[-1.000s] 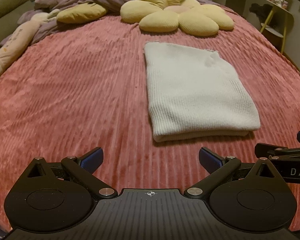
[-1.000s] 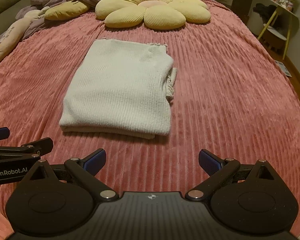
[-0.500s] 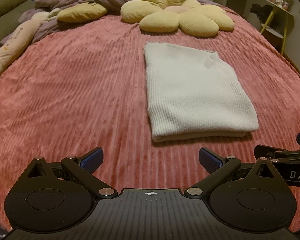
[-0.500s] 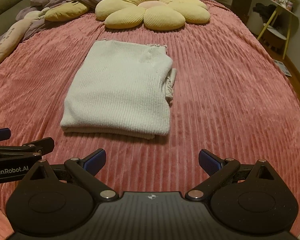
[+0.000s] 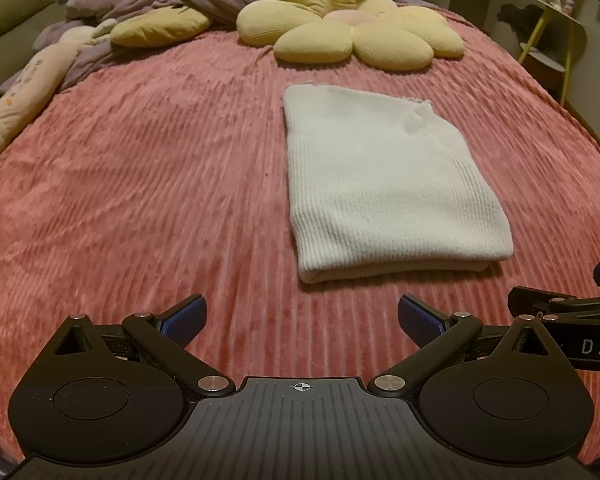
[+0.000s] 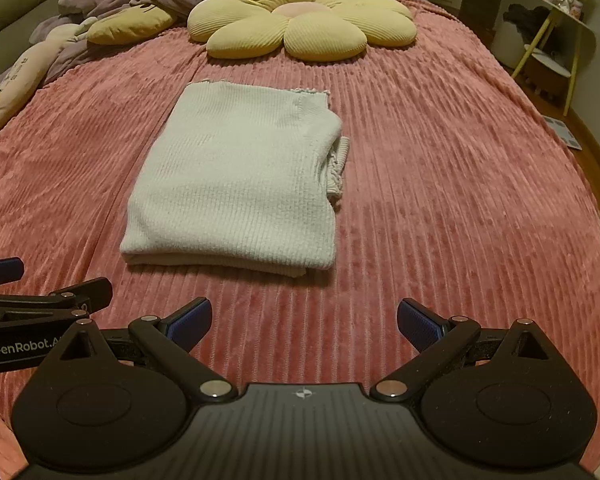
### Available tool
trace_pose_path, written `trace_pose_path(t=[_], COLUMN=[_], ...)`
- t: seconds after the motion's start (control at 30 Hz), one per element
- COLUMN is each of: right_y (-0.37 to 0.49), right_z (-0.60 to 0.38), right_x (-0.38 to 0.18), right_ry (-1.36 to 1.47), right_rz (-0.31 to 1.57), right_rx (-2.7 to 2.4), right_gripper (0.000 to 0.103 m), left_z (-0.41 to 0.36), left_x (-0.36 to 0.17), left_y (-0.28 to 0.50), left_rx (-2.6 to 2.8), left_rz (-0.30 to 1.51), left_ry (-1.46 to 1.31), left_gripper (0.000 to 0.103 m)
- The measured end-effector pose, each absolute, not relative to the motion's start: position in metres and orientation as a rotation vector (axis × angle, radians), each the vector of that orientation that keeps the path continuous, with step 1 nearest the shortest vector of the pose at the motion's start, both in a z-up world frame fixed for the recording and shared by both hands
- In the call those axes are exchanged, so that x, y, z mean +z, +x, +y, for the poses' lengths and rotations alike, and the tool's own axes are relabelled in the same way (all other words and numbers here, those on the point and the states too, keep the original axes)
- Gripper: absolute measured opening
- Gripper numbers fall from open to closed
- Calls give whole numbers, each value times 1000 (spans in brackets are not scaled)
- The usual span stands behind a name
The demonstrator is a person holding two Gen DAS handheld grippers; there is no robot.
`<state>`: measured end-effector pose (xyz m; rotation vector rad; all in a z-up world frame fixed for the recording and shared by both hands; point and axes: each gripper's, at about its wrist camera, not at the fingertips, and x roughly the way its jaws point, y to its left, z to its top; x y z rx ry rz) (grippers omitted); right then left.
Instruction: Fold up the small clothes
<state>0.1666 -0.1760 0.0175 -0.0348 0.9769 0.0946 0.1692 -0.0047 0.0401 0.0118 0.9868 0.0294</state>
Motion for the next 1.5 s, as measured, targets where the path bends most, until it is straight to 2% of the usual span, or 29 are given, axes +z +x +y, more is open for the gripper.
trace_pose_path(t=[1.5], right_y=[162], right_z=[-180], right_x=[24], right_ry=[-16], right_rz=[959], right_rx=[104], right_gripper=[99], left_z=[-7], left_x=[40], left_y=[167], left_rx=[36], left_rz=[992], left_ry=[12], left_gripper=[103])
